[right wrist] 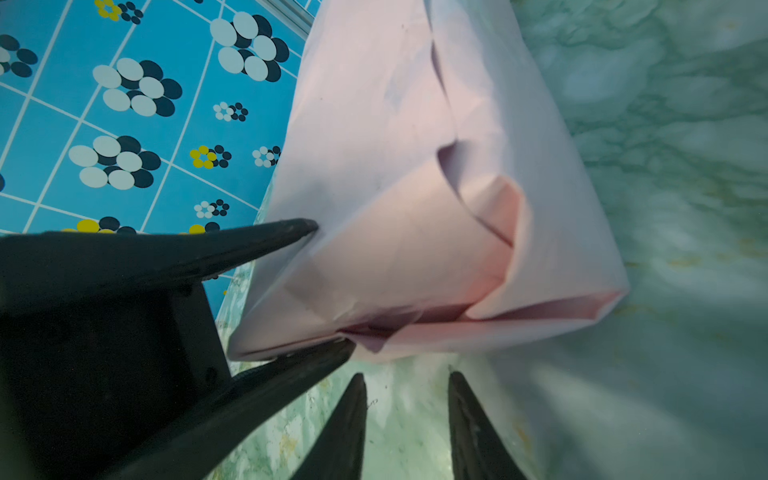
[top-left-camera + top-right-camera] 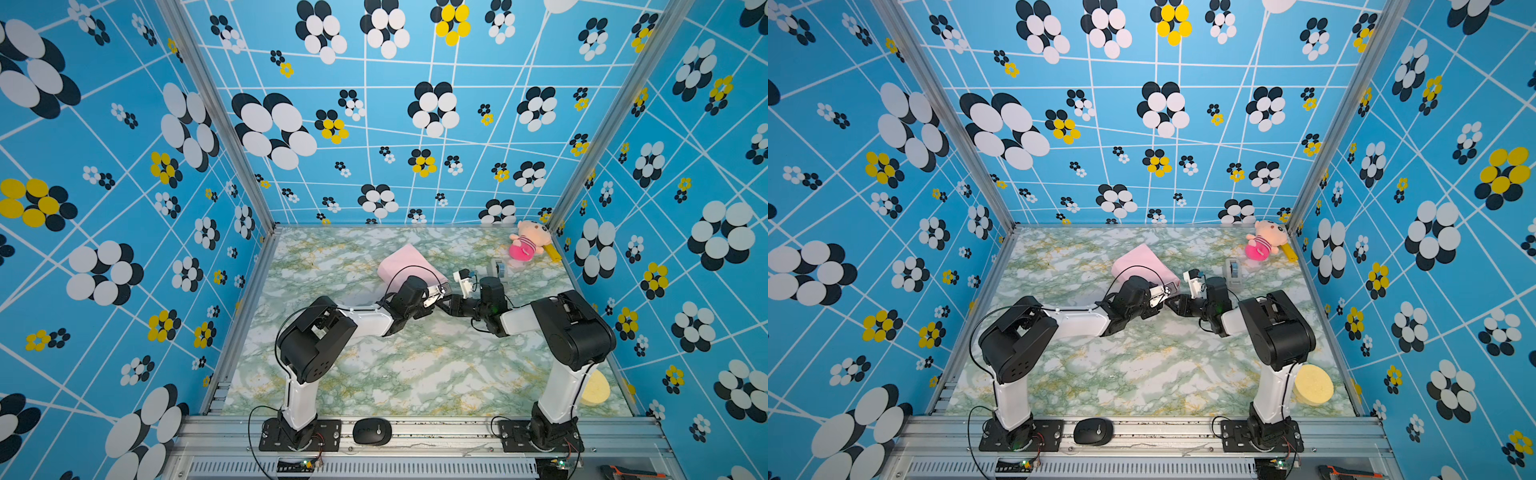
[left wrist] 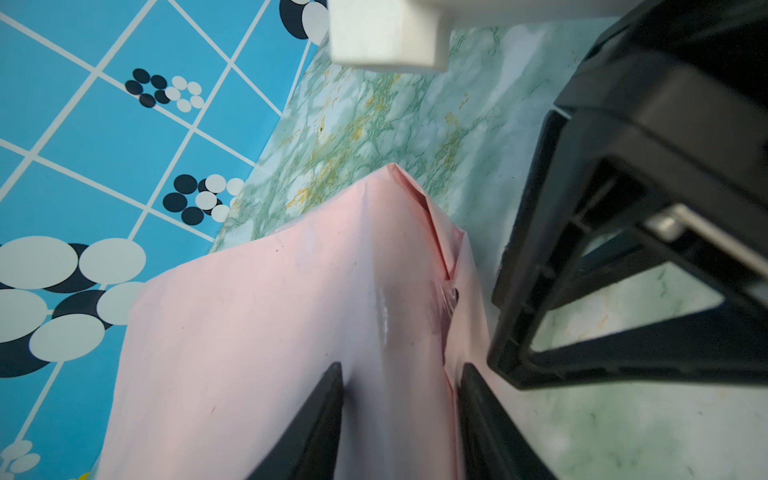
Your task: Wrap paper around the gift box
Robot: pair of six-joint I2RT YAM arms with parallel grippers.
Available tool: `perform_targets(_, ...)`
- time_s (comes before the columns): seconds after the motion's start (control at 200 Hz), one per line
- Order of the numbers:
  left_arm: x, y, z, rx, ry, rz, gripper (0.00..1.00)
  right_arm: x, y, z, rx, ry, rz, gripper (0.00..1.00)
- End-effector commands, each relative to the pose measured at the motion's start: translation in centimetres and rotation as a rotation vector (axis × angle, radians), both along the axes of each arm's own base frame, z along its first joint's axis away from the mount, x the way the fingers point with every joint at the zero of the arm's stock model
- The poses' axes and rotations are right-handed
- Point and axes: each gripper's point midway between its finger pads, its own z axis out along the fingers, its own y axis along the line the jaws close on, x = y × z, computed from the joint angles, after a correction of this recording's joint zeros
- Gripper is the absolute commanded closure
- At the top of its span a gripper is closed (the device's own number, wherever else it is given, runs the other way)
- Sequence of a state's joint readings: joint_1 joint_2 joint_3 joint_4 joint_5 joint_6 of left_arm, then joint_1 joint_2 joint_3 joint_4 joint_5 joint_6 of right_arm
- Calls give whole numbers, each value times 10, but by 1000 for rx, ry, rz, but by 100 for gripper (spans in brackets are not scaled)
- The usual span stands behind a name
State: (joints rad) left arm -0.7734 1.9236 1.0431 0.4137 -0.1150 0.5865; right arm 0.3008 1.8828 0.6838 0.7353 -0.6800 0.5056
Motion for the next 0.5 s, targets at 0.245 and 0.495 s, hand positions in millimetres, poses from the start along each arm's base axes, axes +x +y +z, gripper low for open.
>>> perform_targets(0.245,-14,22,-50,117,143,37,54,-24,-17,-3,-26,74,-39,50)
perform_targets(0.495,-14,22,-50,115,143,37,54,-36,-34,7,-51,89,-91,48)
